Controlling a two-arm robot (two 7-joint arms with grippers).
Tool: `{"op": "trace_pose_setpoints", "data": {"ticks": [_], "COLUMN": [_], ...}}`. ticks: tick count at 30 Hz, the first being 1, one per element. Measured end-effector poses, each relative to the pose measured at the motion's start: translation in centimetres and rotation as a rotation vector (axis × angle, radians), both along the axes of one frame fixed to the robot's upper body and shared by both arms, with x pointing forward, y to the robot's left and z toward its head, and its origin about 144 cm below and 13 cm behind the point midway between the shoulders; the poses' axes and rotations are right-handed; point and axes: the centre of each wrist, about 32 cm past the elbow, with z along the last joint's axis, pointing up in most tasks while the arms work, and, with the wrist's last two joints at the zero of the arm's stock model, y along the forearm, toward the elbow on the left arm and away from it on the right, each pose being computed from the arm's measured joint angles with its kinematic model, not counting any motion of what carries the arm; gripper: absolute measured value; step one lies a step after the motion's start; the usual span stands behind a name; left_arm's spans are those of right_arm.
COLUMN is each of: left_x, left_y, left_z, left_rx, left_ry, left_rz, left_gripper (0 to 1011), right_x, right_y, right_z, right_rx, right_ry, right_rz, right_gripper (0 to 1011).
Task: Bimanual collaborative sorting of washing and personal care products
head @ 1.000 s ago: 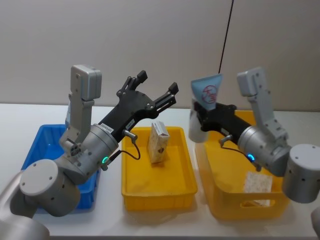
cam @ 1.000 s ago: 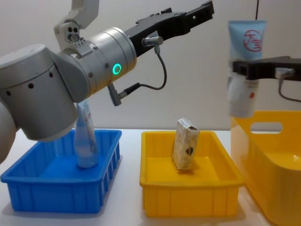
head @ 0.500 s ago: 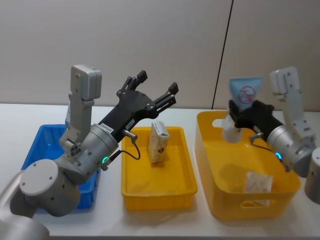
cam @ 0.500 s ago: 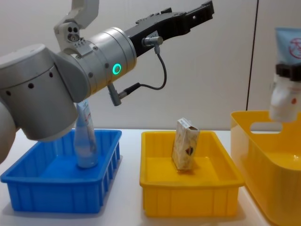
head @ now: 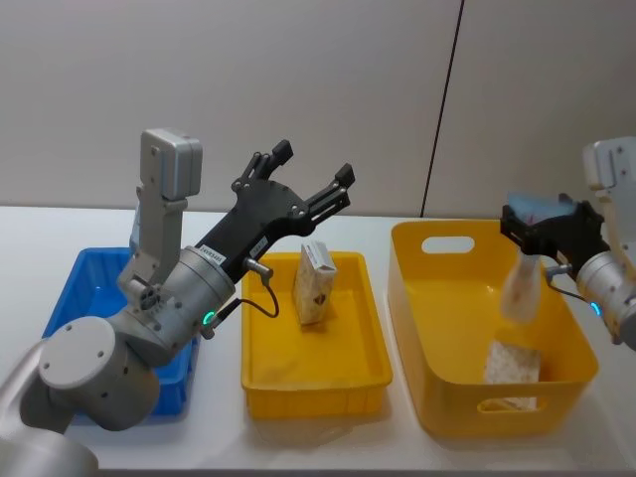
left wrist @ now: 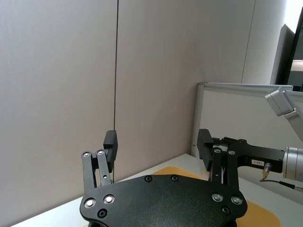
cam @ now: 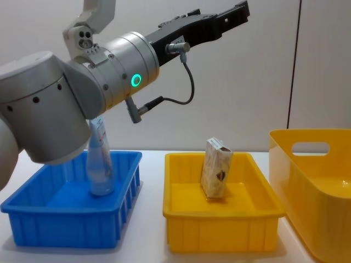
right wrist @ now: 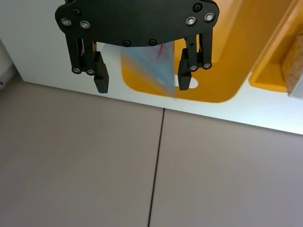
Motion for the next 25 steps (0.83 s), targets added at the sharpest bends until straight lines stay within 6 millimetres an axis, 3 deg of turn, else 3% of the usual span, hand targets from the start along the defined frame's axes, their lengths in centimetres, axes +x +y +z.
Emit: {"op": "trace_pose_setpoints", "data": {"ticks": [1, 6, 25], "left_x": [0.0, 0.0, 0.0], "left_y": [0.0, 0.0, 0.0], "left_z": [0.0, 0.0, 0.0], "left_rx": [0.000, 0.000, 0.000], "left_ry": [0.000, 0.000, 0.000], "left_rz": [0.000, 0.000, 0.000], "left_gripper": [1001, 1001, 1001], "right_x": [0.0, 0.0, 0.0], "right_y": [-0.1, -0.6, -1.3], "right_z": [0.0, 0.0, -0.1], "right_rx": [-0.002, -0.009, -0.019], "right_ry": [0.001, 0.004, 0.010], "right_rz": [-0.006, -0.034, -0.073], "right_gripper": [904, 1000, 1002]}}
